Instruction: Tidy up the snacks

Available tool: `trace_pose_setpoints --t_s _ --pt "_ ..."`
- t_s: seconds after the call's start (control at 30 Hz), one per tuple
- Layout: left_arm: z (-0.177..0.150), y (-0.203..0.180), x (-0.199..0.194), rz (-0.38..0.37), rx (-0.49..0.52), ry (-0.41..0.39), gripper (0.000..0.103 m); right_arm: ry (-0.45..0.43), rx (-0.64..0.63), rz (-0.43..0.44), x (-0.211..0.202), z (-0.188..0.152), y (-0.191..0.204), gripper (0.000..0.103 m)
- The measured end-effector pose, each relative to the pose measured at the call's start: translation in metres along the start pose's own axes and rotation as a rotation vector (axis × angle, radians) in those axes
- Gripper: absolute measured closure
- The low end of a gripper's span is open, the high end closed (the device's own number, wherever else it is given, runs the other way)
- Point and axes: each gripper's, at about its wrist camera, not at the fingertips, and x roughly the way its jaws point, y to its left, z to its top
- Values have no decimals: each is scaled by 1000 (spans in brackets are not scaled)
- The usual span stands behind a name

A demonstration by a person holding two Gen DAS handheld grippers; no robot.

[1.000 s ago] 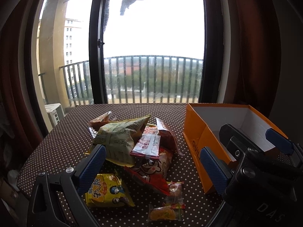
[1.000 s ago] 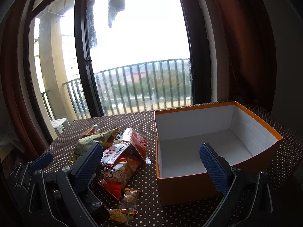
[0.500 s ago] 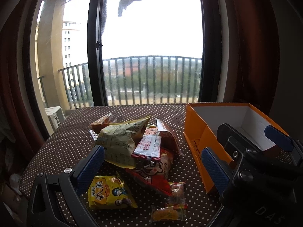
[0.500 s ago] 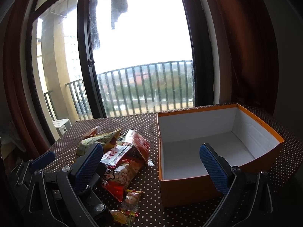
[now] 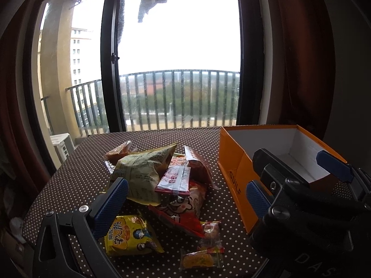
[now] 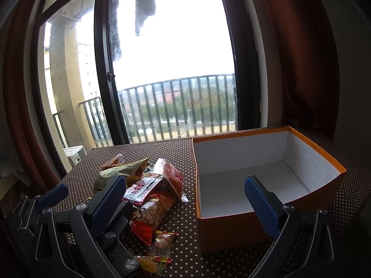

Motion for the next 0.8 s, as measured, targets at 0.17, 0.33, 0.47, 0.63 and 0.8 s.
trace_pose_setpoints --t_s 0.17,0.33,0.47,0.63,0.8 --pt "-1 0 -1 2 -9 1 2 -8 3 -7 -2 0 0 0" --pt "-1 0 -5 25 1 -34 2 -8 -1 -9 -3 0 0 0" --pt "-2 1 -7 30 -9 -56 2 -25 -4 -20 -6 0 1 0" --pt "-4 3 -4 17 -20 -47 2 -32 -10 -24 -7 -1 2 0" --pt "-11 7 0 38 -24 -31 2 -22 7 -22 -4 -7 4 0"
